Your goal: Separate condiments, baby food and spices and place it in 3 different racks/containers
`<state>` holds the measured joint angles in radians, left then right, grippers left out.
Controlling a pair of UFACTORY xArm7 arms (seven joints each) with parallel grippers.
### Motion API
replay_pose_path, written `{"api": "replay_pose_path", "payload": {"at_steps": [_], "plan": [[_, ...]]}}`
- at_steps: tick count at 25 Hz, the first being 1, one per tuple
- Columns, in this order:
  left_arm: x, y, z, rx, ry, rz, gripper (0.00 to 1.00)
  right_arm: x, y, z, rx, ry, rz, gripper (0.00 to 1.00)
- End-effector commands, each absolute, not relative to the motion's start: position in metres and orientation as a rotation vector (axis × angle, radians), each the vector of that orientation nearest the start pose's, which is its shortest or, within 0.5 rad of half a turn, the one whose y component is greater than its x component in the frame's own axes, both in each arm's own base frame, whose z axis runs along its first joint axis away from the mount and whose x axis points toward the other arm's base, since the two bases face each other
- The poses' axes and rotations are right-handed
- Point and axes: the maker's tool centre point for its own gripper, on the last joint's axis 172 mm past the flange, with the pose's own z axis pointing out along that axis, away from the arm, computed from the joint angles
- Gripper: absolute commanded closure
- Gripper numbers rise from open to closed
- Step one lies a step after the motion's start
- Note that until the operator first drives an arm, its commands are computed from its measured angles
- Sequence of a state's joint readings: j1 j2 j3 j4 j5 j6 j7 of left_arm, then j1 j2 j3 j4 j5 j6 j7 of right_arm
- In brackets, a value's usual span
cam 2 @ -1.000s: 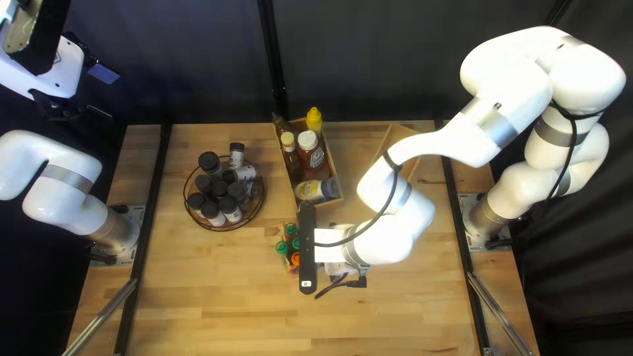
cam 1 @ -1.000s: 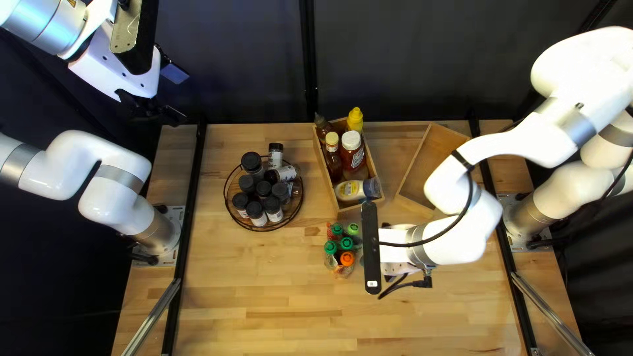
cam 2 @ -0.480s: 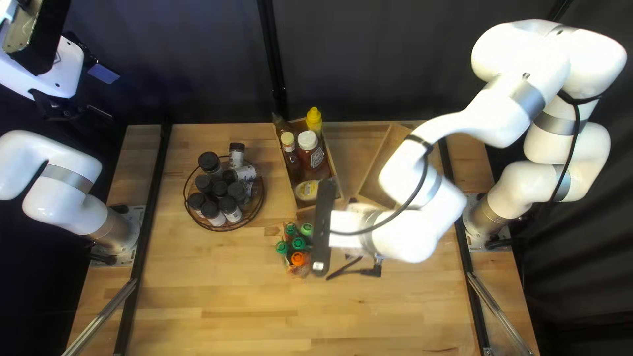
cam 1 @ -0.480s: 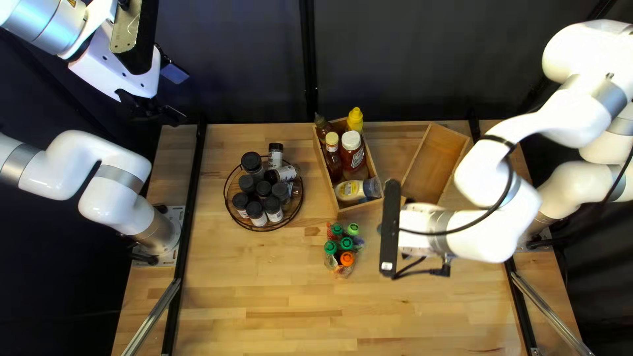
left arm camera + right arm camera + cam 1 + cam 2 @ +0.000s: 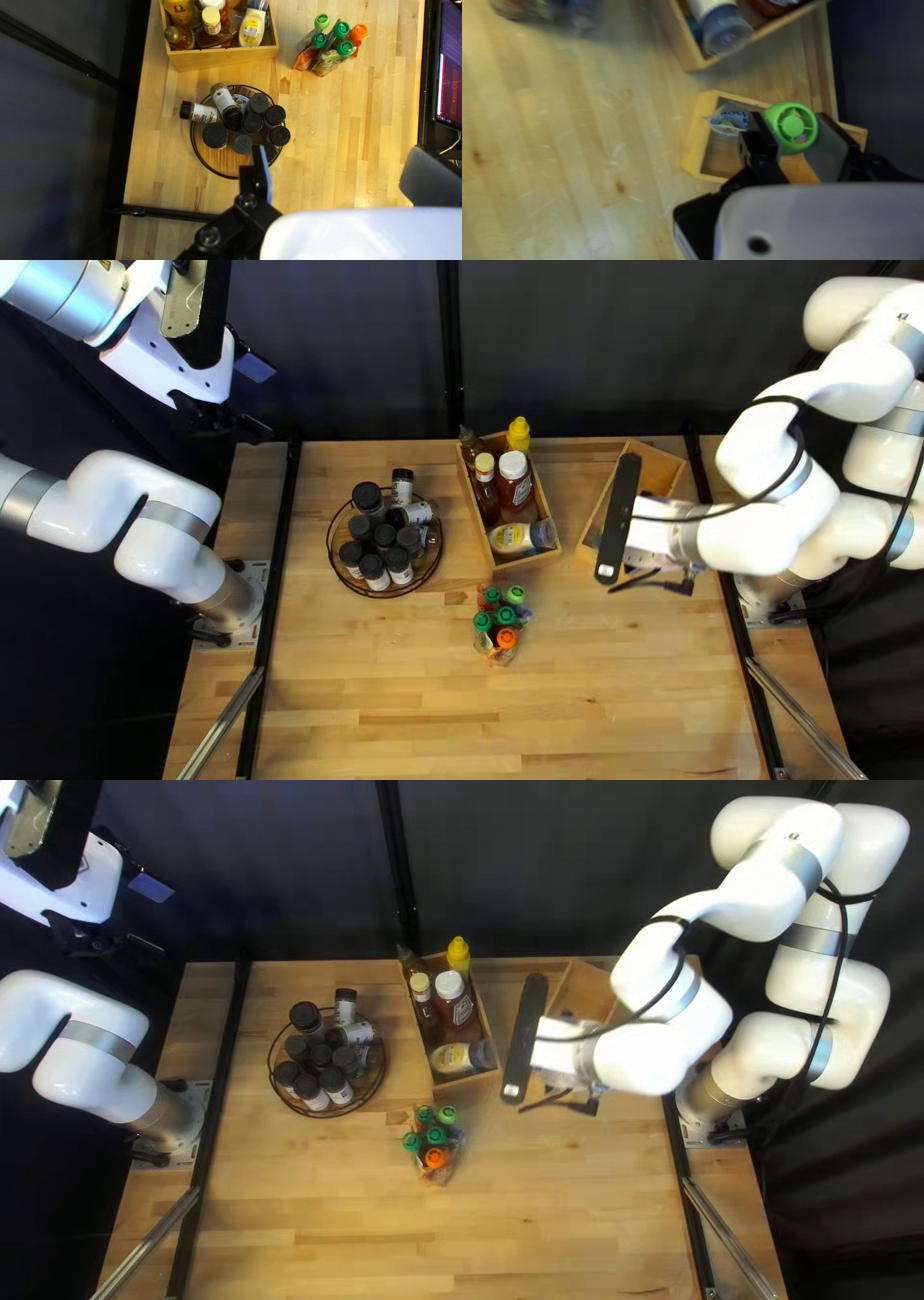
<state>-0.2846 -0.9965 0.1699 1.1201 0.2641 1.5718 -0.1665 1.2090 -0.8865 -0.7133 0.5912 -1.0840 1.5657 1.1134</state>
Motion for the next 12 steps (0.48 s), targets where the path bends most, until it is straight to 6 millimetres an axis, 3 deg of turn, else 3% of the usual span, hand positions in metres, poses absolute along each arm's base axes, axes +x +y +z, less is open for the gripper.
{"api": "replay_pose_path", "payload": {"at_steps": [1, 12], "plan": [[0.252, 0.060, 0.517, -3.003, -0.130, -0.832, 0.00, 0.332, -0.068, 0.230, -3.519, 0.471, -0.592, 1.00], [0.252, 0.060, 0.517, -3.003, -0.130, -0.832, 0.00, 0.296, -0.116, 0.202, -3.460, 0.622, -0.565, 1.00]]}}
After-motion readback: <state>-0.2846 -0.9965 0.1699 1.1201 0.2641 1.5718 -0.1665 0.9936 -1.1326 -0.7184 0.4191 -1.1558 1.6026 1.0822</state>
